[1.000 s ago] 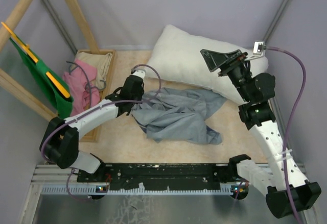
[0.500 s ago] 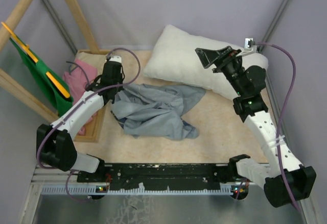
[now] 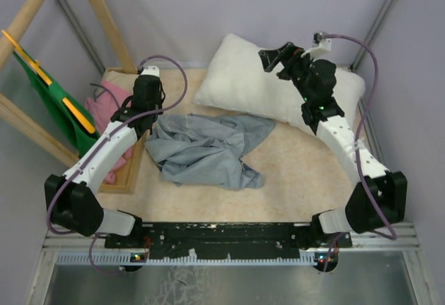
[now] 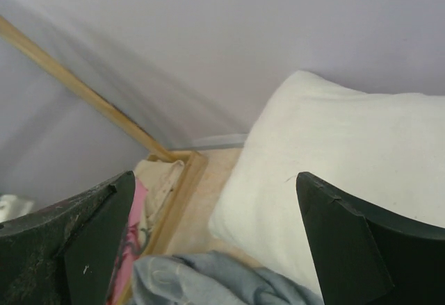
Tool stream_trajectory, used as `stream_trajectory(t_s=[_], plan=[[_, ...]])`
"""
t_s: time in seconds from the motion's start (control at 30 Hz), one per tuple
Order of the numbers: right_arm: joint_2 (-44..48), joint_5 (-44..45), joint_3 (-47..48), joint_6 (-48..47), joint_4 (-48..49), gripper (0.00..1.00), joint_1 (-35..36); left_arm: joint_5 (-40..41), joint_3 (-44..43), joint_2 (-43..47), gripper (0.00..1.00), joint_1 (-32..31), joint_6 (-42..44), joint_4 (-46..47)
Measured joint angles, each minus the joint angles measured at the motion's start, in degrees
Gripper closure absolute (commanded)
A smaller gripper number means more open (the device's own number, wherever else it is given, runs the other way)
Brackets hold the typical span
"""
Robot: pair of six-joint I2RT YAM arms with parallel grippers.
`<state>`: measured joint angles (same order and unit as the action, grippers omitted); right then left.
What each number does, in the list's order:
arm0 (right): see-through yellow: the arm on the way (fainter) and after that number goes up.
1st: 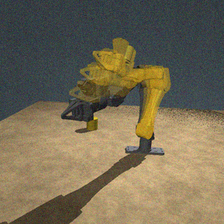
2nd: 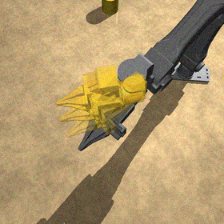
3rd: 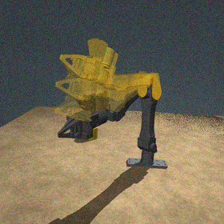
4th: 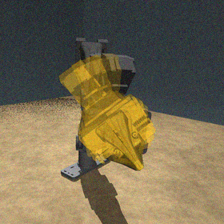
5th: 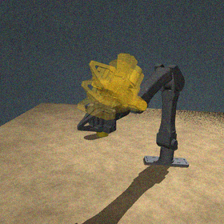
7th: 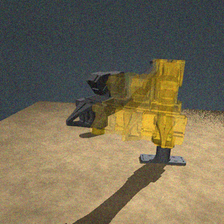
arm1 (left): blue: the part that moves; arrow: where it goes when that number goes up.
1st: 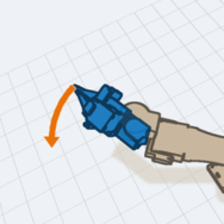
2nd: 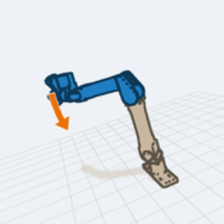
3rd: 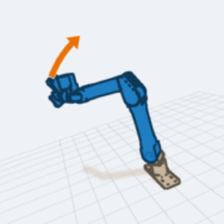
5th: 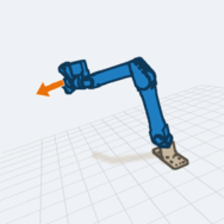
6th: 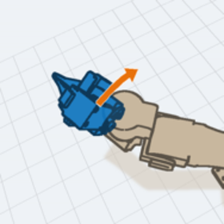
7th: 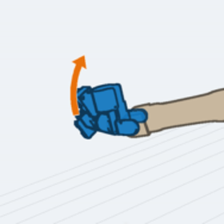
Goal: Remove the pillowcase from the pillow
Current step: Move the pillowcase to the center of the board, then move the pillow to the center of the board.
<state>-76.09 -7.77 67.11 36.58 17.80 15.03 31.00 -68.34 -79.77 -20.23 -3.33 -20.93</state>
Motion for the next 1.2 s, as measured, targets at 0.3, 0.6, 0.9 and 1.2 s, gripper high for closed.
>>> stream_trajectory(t_s=[0.3,0.6,0.9,1.2], plan=[[-32.1,8.7,32.2,-18.8,-17.2,0.01,1.4,-6.7,3.7,1.5,0.49,0.0,-4.6,-1.3],[-60.9,20.3,69.0,-30.4,-49.5,0.12,-1.0,-15.1,7.9,3.5,0.50,0.0,-6.8,-1.1],[-23.7,18.3,12.4,-5.3,-32.8,0.89,-16.8,-20.3,8.1,1.6,0.49,0.0,-7.1,1.7],[-1.9,26.4,-6.3,36.0,-46.2,1.00,-29.8,-22.4,8.1,0.3,0.49,0.0,-6.9,1.8]])
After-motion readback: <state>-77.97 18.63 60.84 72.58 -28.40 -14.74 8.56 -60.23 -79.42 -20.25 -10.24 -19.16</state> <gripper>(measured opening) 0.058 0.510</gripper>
